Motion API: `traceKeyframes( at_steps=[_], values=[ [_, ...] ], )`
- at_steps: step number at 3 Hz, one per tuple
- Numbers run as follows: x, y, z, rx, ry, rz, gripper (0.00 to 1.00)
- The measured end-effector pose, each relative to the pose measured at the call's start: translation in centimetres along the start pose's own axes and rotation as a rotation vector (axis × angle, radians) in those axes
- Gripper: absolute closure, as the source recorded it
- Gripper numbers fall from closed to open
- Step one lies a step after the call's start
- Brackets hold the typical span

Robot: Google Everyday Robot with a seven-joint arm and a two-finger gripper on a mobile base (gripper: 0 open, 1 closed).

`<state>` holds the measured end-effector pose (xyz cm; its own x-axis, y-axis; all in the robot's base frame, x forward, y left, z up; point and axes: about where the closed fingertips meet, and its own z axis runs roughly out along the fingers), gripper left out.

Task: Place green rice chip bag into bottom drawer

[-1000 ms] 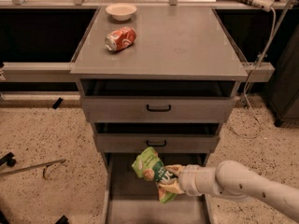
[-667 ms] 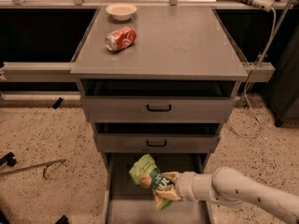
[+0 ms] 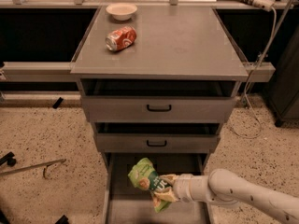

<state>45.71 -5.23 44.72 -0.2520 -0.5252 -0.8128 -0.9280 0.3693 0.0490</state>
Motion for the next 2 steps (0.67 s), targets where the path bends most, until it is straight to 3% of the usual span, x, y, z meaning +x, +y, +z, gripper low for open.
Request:
traceKeyframes(
  at_steps=[2],
  values=[
    [12.0,-6.2,6.5,0.155,-0.015,-0.010,1.00]
  ],
)
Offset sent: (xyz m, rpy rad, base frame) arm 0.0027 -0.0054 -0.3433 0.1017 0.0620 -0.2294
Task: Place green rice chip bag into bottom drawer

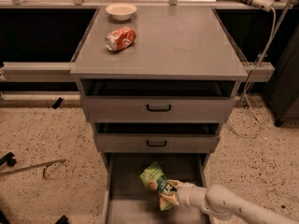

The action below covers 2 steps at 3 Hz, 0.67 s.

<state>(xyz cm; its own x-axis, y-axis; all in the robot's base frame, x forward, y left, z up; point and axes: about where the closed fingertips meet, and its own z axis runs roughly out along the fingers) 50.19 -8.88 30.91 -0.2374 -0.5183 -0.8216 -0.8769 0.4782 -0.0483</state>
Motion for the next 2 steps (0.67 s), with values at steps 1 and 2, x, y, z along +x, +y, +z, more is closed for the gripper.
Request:
traceKeyframes(
  at_steps=[1,2],
  values=[
    [6.4,0.4,4.5,0.008,-0.003,0.072,1.00],
    [12.7,4.4,9.7,-0.070,-0.028,0.213,1.00]
  ],
)
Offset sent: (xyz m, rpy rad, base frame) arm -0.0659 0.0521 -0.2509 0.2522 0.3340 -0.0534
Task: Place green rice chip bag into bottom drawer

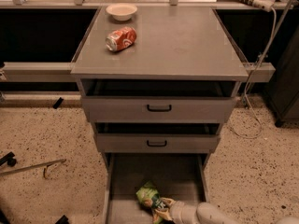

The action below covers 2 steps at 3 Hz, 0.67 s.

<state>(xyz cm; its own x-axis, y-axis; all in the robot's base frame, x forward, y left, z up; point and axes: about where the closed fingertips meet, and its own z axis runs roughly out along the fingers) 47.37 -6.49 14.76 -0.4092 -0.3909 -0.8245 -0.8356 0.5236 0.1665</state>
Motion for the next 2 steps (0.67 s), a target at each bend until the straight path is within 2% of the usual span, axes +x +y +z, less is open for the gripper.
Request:
traceKeyframes(
  at_steps=[1,2],
  values=[
    [0.0,0.0,0.0,0.000,0.000,0.000,1.00],
    [-1.7,-0.7,-0.4,0.033,0.039,-0.038,1.00]
  ],
)
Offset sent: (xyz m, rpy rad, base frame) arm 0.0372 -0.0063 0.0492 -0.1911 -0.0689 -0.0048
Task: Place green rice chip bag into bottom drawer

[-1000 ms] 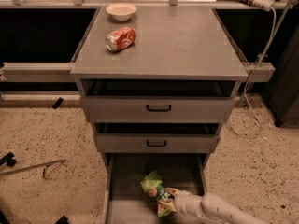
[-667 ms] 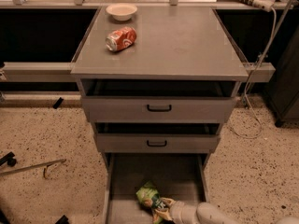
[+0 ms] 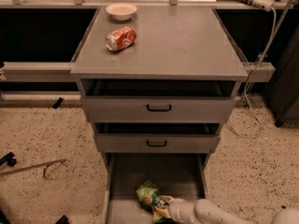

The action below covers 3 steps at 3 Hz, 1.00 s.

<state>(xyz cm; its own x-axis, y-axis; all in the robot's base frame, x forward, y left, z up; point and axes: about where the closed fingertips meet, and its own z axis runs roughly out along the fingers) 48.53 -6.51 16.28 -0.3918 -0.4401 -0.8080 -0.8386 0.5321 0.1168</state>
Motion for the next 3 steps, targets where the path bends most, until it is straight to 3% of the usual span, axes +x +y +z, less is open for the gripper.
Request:
traceKeyframes(
  at_steps=[1,2,3],
  values=[
    [-1.8,-2.4,0.5,0.045,0.083,-0.050,1.00],
    [-1.9,-3.7,2.5,0.037,0.151,-0.070,1.00],
    [-2.1,-3.4,3.2,0.023,0.160,-0.080,0.83]
  ],
)
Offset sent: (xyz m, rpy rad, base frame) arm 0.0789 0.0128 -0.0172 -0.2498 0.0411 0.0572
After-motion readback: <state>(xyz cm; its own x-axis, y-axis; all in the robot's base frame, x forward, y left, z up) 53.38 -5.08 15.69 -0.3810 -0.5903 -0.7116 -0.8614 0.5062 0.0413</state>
